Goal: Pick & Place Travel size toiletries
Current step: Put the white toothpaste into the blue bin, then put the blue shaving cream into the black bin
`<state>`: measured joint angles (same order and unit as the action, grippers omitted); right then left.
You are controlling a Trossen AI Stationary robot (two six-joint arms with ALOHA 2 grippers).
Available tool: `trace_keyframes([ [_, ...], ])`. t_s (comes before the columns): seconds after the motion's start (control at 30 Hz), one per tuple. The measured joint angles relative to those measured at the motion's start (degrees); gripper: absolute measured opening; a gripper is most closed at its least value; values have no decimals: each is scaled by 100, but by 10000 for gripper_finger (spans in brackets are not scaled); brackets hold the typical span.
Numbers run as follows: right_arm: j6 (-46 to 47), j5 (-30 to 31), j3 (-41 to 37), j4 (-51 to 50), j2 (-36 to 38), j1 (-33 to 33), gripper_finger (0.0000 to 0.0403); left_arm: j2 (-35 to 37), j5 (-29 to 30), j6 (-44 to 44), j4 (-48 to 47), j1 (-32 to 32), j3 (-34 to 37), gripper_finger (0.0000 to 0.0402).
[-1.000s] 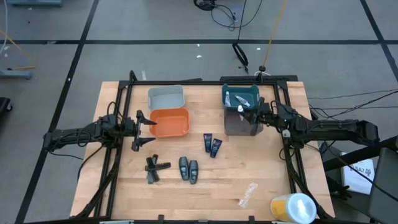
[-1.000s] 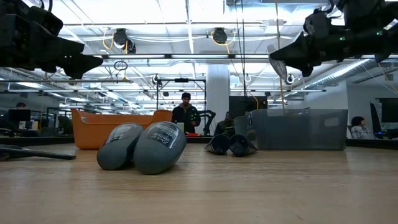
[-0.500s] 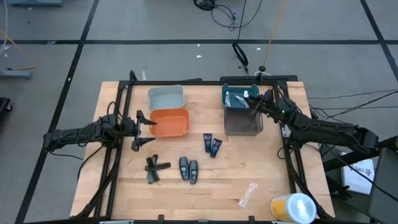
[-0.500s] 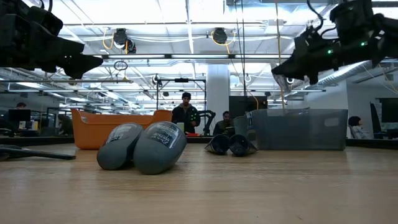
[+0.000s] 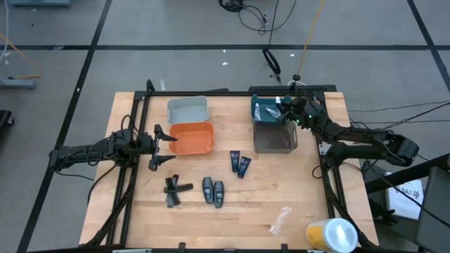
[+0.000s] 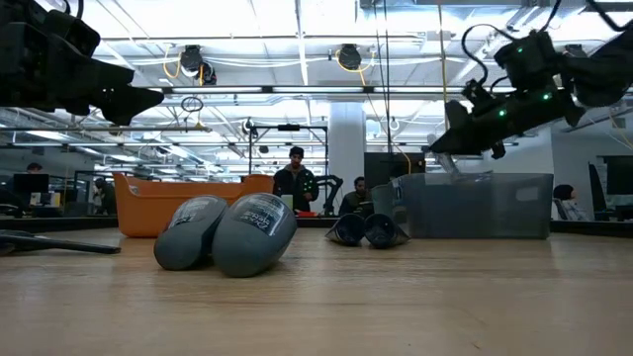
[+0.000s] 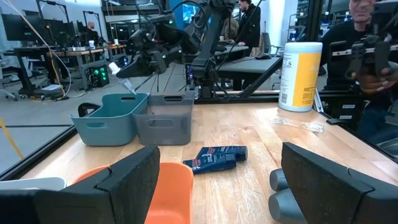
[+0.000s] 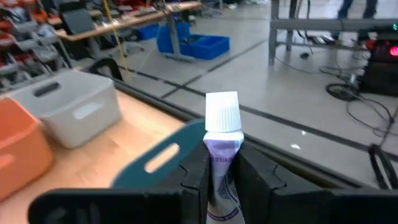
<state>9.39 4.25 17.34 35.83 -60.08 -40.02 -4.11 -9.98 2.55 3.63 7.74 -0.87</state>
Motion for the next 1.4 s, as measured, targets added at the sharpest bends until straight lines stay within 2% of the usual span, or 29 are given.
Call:
trace_keyframes([
  [0.3,0,0,37,83,-596,-132,52,1,0,0,0,1,1,328],
  [0.57,-2,12,40,189,-683,-132,57,1,0,0,1,1,1,328],
  [0.9,-2,-15,40,250,-683,-112,104,1,0,0,-1,1,1,328],
  [1.13,80,-454,40,322,-650,-43,142,-1,0,0,-1,-1,1,328],
  [1.4,-73,-630,42,432,-631,528,152,-1,0,0,-1,1,1,328],
])
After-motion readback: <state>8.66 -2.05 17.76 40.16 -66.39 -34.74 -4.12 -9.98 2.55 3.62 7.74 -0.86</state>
